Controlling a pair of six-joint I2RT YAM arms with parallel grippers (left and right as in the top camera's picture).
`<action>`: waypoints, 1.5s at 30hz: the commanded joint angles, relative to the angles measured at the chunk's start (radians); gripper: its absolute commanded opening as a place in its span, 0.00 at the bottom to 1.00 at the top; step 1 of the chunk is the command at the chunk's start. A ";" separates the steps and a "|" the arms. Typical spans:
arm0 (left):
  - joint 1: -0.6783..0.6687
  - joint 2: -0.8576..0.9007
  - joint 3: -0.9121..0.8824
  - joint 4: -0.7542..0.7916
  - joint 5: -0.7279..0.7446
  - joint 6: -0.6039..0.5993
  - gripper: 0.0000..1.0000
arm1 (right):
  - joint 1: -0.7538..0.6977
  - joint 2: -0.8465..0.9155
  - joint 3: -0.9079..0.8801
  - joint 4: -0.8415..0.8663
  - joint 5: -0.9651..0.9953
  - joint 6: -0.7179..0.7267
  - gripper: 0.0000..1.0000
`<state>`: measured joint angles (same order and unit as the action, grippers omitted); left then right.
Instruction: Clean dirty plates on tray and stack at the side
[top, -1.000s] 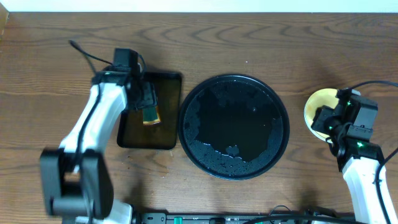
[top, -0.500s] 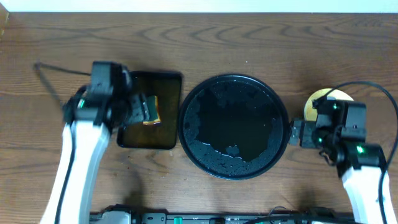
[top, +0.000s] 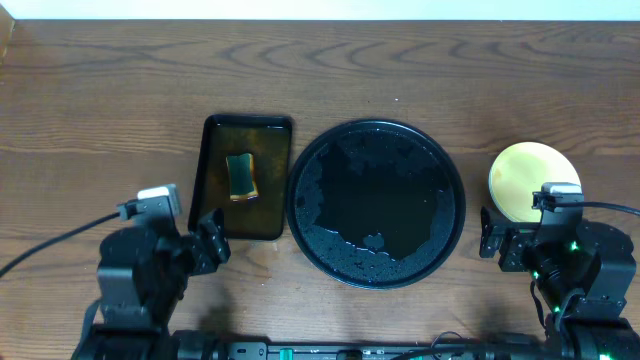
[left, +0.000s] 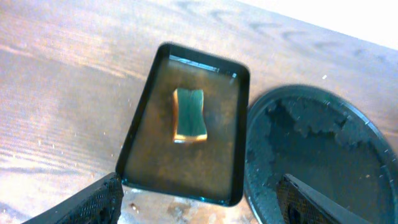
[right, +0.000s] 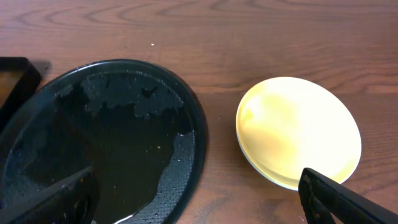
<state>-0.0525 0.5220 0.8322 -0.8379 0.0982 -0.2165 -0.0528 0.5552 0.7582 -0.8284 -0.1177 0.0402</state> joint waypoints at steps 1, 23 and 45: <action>0.002 -0.031 -0.007 0.002 -0.005 -0.006 0.80 | 0.010 -0.002 -0.010 -0.004 0.008 -0.008 0.99; 0.002 -0.028 -0.007 0.002 -0.005 -0.006 0.80 | 0.027 -0.226 -0.142 0.141 -0.001 -0.031 0.99; 0.002 -0.028 -0.007 0.002 -0.005 -0.006 0.80 | 0.093 -0.550 -0.753 0.765 0.084 -0.027 0.99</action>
<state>-0.0525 0.4950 0.8280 -0.8375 0.0982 -0.2161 0.0250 0.0124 0.0063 -0.0399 -0.0509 0.0143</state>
